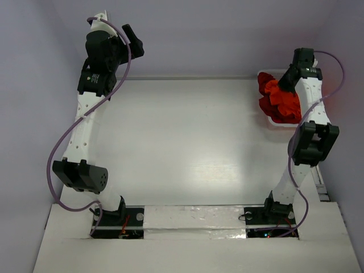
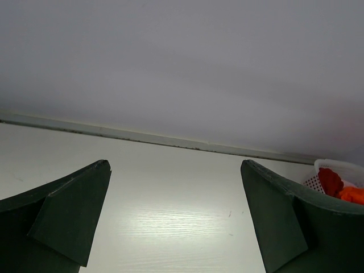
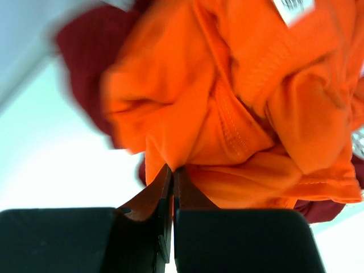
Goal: Fold and stack the t-shirts
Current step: Grab crumpled tshirt from bin with the right arm, then move the tshirt to the center of the board
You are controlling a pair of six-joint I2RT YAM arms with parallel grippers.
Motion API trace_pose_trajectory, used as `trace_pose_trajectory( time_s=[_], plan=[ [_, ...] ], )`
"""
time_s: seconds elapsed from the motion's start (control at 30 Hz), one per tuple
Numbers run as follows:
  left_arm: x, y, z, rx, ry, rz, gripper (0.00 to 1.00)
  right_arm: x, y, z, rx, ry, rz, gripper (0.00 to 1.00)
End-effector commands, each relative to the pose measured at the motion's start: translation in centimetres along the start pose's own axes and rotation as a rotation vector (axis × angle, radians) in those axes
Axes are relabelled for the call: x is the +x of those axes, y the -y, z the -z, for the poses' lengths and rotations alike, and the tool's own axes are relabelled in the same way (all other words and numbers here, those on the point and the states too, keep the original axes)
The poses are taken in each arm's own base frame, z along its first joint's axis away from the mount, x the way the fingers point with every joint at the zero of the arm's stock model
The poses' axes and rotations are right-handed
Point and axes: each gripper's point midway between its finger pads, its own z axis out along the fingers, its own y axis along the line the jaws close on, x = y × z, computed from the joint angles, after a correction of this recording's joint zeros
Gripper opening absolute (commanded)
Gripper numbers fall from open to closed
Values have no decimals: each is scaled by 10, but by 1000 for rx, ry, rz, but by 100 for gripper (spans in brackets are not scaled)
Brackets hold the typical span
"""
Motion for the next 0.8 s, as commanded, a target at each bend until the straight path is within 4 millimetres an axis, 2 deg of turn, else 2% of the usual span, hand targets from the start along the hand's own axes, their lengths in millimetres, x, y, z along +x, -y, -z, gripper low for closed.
trace_pose_trajectory(
  time_s=[0.0, 0.03, 0.07, 0.17, 0.2, 0.27, 0.3, 0.37, 0.4, 0.43, 0.47, 0.5, 0.53, 0.67, 0.7, 0.77],
  plan=[
    [-12, 18, 9, 80, 38, 46, 99, -49, -62, 106, -294, 141, 66, 0],
    [-12, 20, 9, 89, 34, 53, 99, -57, -68, 116, -324, 162, 64, 0],
    [-7, 20, 6, 93, 20, 60, 99, -39, -88, 129, -364, 127, 125, 0],
    [15, 20, -3, 106, -49, 80, 99, -18, -122, 174, -484, 137, 248, 0],
    [25, 17, -5, 104, -70, 85, 99, -3, -138, 194, -537, 141, 285, 0],
    [36, 22, -3, 126, -92, 99, 99, 9, -144, 228, -603, 157, 307, 0],
    [41, 22, 0, 134, -94, 102, 99, 21, -153, 244, -643, 149, 332, 0],
    [49, 23, 6, 140, -99, 101, 99, 33, -152, 272, -686, 152, 357, 0],
    [52, 25, 8, 142, -103, 97, 99, 46, -157, 288, -726, 148, 386, 0],
    [54, 23, 10, 139, -105, 96, 99, 52, -159, 300, -757, 158, 400, 0],
    [57, 22, 11, 135, -110, 96, 99, 54, -153, 324, -798, 186, 412, 0],
    [63, 23, 14, 138, -118, 94, 99, 61, -148, 328, -792, 190, 432, 0],
    [65, 22, 16, 135, -120, 94, 99, 70, -147, 340, -818, 189, 455, 0],
    [74, 21, 24, 136, -121, 101, 99, 68, -117, 388, -890, 266, 481, 0],
    [78, 20, 27, 143, -121, 104, 99, 64, -104, 411, -925, 310, 474, 0],
    [87, 18, 28, 143, -133, 116, 99, 66, -92, 427, -968, 343, 473, 0]
  ],
)
